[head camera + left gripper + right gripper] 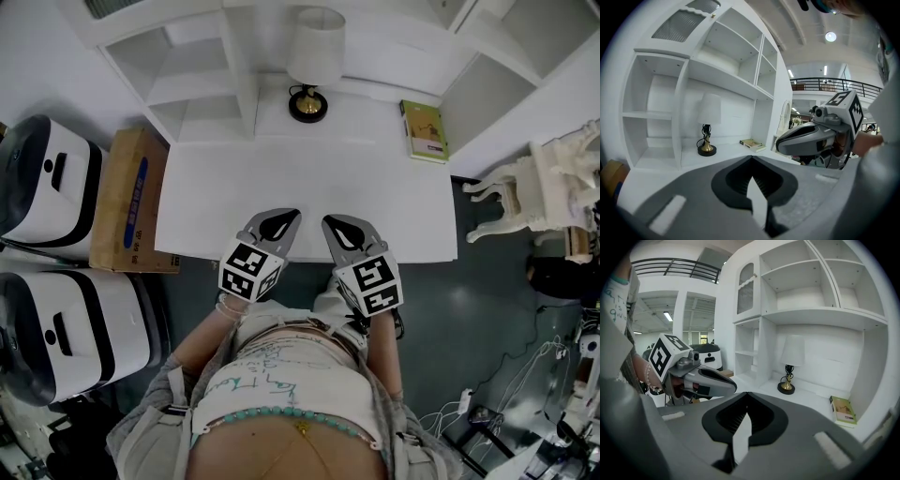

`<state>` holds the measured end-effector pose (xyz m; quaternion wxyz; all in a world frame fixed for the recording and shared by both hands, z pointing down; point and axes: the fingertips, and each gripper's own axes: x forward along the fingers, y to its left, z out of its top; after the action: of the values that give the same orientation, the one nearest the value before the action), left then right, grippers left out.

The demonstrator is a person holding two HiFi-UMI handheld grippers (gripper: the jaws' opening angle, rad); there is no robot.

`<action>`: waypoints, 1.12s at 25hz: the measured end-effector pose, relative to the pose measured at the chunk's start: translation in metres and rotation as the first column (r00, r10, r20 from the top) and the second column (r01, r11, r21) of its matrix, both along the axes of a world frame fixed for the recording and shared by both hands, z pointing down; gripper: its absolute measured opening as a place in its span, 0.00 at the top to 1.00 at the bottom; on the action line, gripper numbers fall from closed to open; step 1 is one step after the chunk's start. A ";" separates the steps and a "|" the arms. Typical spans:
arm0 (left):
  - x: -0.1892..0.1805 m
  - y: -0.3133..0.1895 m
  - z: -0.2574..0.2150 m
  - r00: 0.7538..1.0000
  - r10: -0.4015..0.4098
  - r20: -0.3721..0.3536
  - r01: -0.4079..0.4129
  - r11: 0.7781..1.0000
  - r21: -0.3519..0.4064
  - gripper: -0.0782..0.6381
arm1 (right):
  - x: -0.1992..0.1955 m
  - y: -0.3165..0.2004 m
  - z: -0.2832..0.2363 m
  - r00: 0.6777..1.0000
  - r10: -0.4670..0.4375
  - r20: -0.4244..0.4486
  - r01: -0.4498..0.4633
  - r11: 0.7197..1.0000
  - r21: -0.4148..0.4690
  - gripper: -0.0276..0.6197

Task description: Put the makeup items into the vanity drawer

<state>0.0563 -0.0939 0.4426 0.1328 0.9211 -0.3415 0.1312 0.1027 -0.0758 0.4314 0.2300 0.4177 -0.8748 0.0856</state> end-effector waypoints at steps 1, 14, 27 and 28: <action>0.001 0.000 -0.003 1.000 0.001 -0.005 0.000 1.000 0.004 0.89 | 0.000 -0.001 -0.002 1.000 0.003 0.003 -0.003 1.000 0.005 0.91; 0.018 -0.003 -0.049 0.998 0.034 -0.053 -0.030 0.997 0.074 0.89 | 0.009 -0.007 -0.037 1.000 0.025 0.013 -0.026 0.996 0.088 0.91; 0.027 -0.002 -0.076 0.995 0.058 -0.086 -0.048 0.992 0.116 0.89 | 0.010 -0.006 -0.060 1.000 0.029 0.011 -0.030 0.990 0.136 0.92; 0.028 -0.001 -0.076 0.995 0.059 -0.086 -0.049 0.992 0.117 0.89 | 0.010 -0.005 -0.061 1.000 0.029 0.012 -0.030 0.991 0.134 0.92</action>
<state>0.0842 -0.0952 0.3667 0.0913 0.9410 -0.3173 0.0736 0.1127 -0.0812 0.3705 0.1959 0.4446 -0.8735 0.0319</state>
